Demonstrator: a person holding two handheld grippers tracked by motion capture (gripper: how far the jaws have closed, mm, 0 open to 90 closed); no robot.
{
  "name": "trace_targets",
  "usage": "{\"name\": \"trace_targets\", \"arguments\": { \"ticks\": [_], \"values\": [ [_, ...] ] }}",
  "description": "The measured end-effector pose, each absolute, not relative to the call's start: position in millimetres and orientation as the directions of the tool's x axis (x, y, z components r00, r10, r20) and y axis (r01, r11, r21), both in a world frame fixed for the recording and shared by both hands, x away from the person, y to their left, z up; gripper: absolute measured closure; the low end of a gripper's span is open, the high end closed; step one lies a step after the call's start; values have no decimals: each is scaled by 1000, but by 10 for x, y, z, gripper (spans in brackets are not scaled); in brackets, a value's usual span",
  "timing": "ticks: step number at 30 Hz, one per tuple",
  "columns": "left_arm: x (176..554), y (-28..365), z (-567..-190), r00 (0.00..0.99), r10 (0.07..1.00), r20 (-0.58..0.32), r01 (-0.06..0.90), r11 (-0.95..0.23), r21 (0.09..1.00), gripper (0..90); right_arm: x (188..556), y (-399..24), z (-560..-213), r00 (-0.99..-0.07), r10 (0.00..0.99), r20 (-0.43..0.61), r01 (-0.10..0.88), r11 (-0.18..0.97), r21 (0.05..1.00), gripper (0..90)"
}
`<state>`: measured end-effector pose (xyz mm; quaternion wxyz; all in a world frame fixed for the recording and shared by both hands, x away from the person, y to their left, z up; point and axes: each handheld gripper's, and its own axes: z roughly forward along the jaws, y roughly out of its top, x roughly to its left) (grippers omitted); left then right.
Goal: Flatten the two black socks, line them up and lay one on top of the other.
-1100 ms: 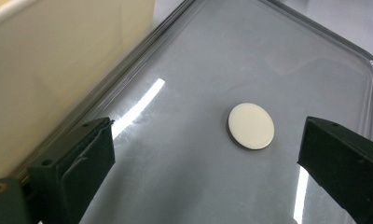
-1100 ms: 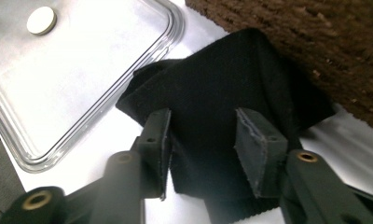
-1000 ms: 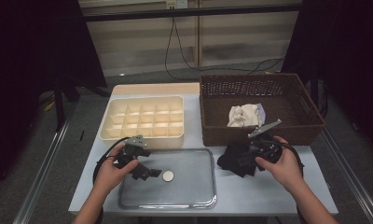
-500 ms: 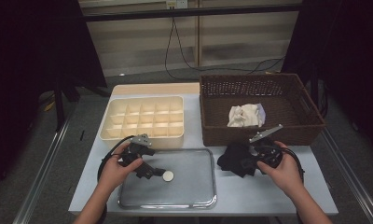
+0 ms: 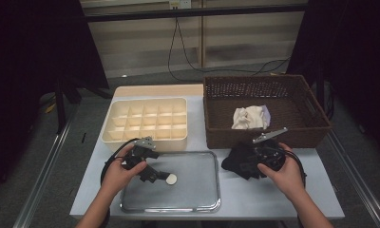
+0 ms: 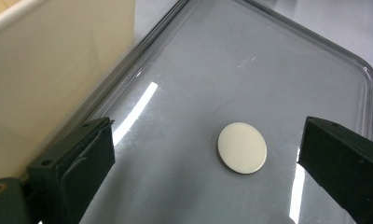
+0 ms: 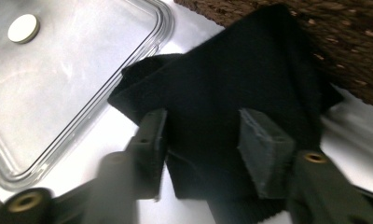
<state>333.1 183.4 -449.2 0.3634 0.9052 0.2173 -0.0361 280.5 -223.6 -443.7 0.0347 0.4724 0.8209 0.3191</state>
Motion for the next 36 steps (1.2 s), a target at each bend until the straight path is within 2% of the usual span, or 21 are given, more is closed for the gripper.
{"name": "trace_targets", "arguments": {
  "ticks": [5, 9, 10, 13, 15, 20, 36],
  "values": [
    [3326, 1828, -4483, 902, 370, -223, 422, -648, 633, 34, 2836, -2195, -4508, -543, 809, 226, 747, 342, 570, 425],
    [3318, 1813, -4504, 898, 373, -236, 430, -623, 653, 34, 2831, -2178, -4538, -534, 819, 210, 742, 335, 581, 432],
    [3329, 1817, -4498, 905, 363, -223, 415, -639, 647, 34, 2828, -2175, -4542, -534, 820, 207, 740, 334, 584, 457],
    [3319, 1811, -4481, 907, 374, -194, 407, -659, 633, 34, 2805, -2177, -4546, -529, 839, 128, 721, 365, 589, 662],
    [3313, 1803, -4485, 904, 364, -223, 419, -650, 634, 33, 2809, -2199, -4553, -524, 841, 136, 721, 353, 596, 716],
    [3302, 1754, -4490, 909, 353, -222, 410, -659, 631, 34, 2812, -2252, -4573, -523, 833, 181, 726, 324, 607, 830],
    [3315, 1643, -4491, 915, 335, -224, 398, -663, 634, 33, 2670, -2340, -4480, -549, 785, 287, 730, 284, 622, 863]
  ]
}}
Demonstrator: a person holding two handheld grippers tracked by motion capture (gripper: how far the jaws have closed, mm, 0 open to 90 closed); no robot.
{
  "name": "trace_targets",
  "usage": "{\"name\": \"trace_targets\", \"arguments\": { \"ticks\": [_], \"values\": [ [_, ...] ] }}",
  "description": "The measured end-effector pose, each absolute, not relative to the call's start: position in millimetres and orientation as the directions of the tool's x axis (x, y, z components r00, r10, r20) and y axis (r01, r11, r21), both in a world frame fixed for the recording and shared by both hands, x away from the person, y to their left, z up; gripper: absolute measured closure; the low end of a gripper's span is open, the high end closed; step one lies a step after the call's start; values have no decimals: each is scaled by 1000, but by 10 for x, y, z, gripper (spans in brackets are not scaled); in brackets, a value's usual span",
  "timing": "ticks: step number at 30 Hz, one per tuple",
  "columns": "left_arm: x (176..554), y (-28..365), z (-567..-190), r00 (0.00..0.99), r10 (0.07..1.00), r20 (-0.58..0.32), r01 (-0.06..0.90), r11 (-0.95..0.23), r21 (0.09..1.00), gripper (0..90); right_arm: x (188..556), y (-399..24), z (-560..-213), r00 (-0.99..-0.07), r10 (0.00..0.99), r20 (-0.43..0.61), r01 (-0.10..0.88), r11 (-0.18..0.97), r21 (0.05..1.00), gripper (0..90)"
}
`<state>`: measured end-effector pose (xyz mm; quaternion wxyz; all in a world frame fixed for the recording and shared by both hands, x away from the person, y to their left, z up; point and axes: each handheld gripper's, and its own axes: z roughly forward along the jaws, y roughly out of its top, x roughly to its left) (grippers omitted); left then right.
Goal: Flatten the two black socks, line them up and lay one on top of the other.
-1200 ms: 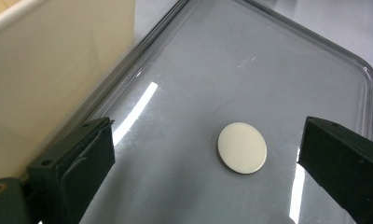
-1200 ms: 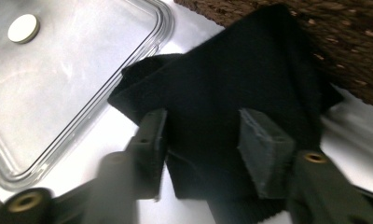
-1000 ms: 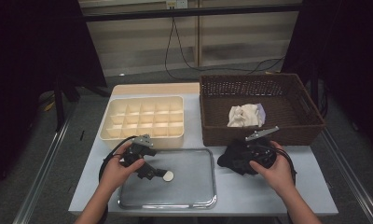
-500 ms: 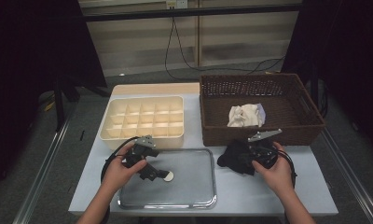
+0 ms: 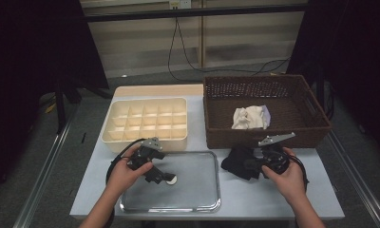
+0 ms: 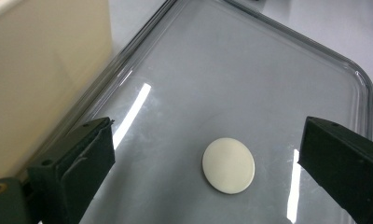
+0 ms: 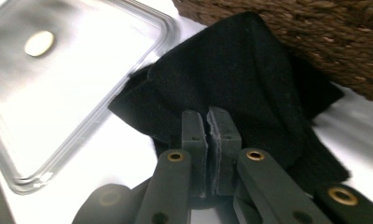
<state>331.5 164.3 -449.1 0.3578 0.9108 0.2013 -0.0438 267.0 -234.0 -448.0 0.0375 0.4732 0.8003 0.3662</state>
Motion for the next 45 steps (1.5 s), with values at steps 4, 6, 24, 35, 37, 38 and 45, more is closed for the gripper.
{"name": "trace_targets", "arguments": {
  "ticks": [4, 6, 24, 35, 37, 38, 45],
  "values": [
    [3336, 1591, -4484, 921, 323, -220, 387, -675, 628, 33, 2625, -2302, -4488, -564, 777, 281, 728, 306, 614, 859],
    [3349, 1567, -4494, 924, 311, -222, 379, -669, 639, 34, 2615, -2303, -4495, -543, 804, 241, 722, 301, 623, 813],
    [3395, 1554, -4536, 924, 309, -223, 379, -677, 631, 34, 2787, -2243, -4600, -519, 847, 113, 687, 335, 645, 720],
    [3413, 1484, -4540, 926, 296, -234, 377, -675, 634, 33, 2695, -2366, -4427, -526, 828, 194, 672, 264, 692, 813],
    [3412, 1466, -4536, 926, 295, -236, 377, -681, 628, 33, 2676, -2352, -4394, -544, 815, 199, 658, 266, 705, 813],
    [3414, 1452, -4543, 926, 289, -242, 377, -674, 635, 33, 2662, -2333, -4375, -548, 812, 201, 653, 265, 710, 813],
    [3400, 1407, -4553, 925, 277, -262, 381, -673, 635, 27, 2630, -2177, -4336, -599, 763, 245, 638, 270, 721, 811]
  ]
}}
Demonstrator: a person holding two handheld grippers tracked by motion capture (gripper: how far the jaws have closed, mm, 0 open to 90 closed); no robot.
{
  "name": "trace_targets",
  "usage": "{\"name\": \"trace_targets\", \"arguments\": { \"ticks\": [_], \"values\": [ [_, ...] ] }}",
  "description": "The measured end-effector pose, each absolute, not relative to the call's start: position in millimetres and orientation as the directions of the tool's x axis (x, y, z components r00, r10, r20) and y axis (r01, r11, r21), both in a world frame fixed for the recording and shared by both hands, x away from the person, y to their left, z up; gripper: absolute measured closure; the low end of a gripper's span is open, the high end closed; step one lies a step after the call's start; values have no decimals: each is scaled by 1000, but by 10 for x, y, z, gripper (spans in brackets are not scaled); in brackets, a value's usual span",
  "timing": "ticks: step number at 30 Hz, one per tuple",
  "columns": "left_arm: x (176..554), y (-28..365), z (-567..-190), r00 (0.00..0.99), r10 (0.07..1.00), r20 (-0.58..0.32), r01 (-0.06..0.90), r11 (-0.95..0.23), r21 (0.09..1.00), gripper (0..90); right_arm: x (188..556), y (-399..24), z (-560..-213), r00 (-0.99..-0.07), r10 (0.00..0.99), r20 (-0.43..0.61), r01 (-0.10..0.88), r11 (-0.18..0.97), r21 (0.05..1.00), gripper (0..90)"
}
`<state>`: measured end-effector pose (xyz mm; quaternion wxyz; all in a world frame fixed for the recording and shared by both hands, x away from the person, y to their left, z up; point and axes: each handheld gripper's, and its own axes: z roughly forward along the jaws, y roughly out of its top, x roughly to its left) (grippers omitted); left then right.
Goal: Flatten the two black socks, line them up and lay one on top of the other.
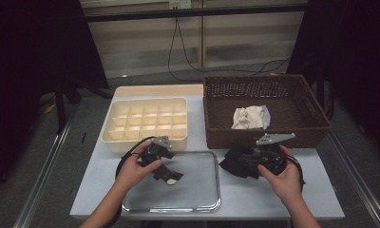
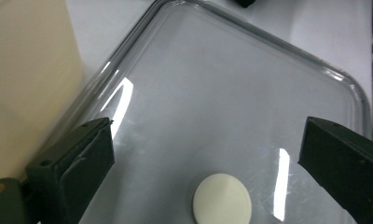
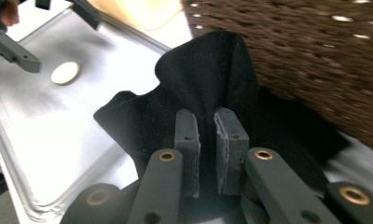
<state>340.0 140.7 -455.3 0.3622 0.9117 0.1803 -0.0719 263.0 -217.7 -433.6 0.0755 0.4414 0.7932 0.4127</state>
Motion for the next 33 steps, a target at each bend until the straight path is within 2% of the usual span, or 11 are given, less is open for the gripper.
{"name": "trace_targets", "arguments": {
  "ticks": [10, 17, 19, 26, 28, 29, 33],
  "values": [
    [3418, 1397, -4563, 904, 294, -310, 427, -633, 646, 26, 2648, -1953, -4390, -668, 702, 247, 606, 321, 728, 811],
    [3406, 1436, -4550, 903, 307, -300, 429, -637, 640, 26, 2635, -1852, -4543, -690, 666, 284, 634, 368, 680, 800],
    [3405, 1445, -4552, 902, 305, -305, 431, -630, 646, 26, 2628, -1827, -4588, -692, 666, 280, 636, 378, 672, 762],
    [3412, 1456, -4553, 906, 302, -297, 424, -634, 647, 26, 2641, -1868, -4569, -658, 705, 264, 645, 346, 682, 472],
    [3413, 1460, -4553, 906, 304, -296, 424, -634, 647, 26, 2654, -1921, -4538, -624, 736, 263, 656, 311, 687, 346],
    [3411, 1462, -4554, 904, 306, -300, 428, -630, 647, 26, 2664, -1949, -4529, -609, 747, 269, 664, 294, 688, 313],
    [3414, 1465, -4555, 904, 307, -296, 426, -632, 647, 26, 2697, -2039, -4529, -585, 771, 252, 663, 275, 697, 287]
  ]
}}
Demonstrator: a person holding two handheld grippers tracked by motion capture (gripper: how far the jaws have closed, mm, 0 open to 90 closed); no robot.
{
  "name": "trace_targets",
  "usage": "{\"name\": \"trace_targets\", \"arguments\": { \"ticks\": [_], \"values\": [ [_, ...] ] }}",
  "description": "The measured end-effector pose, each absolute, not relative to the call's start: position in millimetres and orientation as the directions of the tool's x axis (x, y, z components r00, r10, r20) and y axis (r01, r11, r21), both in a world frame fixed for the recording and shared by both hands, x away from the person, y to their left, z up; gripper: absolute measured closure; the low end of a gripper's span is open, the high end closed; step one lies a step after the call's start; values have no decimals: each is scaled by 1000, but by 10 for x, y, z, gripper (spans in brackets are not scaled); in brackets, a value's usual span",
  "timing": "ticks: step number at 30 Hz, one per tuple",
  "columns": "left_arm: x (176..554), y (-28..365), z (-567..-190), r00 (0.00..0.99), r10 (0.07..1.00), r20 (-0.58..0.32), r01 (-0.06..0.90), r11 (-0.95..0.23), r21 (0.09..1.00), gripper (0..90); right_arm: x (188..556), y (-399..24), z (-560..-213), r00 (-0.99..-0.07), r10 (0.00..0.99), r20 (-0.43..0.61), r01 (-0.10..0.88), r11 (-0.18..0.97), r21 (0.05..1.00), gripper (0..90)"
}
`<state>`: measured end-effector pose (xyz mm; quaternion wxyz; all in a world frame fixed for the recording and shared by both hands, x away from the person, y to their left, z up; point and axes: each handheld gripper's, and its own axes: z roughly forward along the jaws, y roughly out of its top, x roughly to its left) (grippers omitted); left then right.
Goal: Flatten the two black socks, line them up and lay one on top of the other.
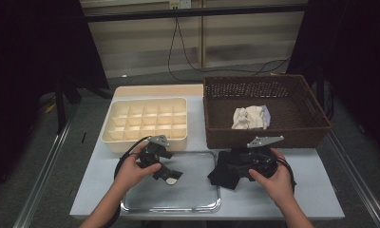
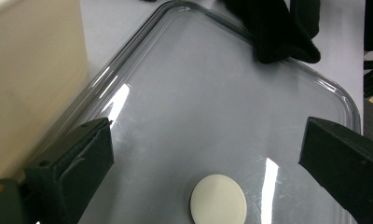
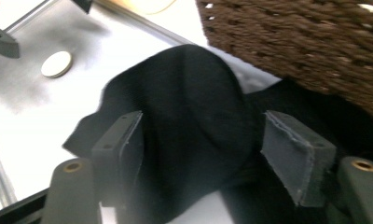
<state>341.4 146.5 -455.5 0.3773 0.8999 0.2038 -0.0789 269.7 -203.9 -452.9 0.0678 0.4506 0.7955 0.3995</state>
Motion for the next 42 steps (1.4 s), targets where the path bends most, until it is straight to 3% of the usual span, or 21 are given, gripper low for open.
{"name": "trace_targets", "arguments": {
  "ticks": [3, 6, 14, 29, 32, 35, 39, 42],
  "values": [
    [3411, 1455, -4556, 905, 305, -295, 424, -636, 644, 26, 2721, -2039, -4558, -578, 786, 221, 654, 284, 701, 273],
    [3410, 1451, -4549, 907, 302, -293, 421, -646, 637, 26, 2747, -2000, -4618, -587, 781, 214, 652, 299, 697, 335],
    [3398, 1478, -4551, 903, 312, -297, 430, -627, 649, 26, 2745, -1850, -4676, -652, 730, 203, 639, 386, 665, 747],
    [3395, 1474, -4553, 902, 309, -302, 432, -634, 642, 26, 2779, -1557, -4485, -750, 639, 170, 537, 438, 721, 766],
    [3397, 1483, -4576, 899, 312, -307, 438, -625, 647, 26, 2803, -1516, -4540, -748, 637, 184, 546, 435, 716, 676],
    [3405, 1491, -4577, 900, 311, -305, 435, -625, 648, 26, 2800, -1527, -4588, -730, 655, 195, 567, 420, 709, 525],
    [3404, 1482, -4564, 904, 315, -289, 428, -645, 633, 26, 2773, -1598, -4559, -721, 665, 193, 571, 413, 710, 560],
    [3401, 1466, -4580, 902, 305, -305, 431, -633, 643, 27, 2742, -1640, -4523, -728, 659, 188, 566, 423, 707, 709]
  ]
}}
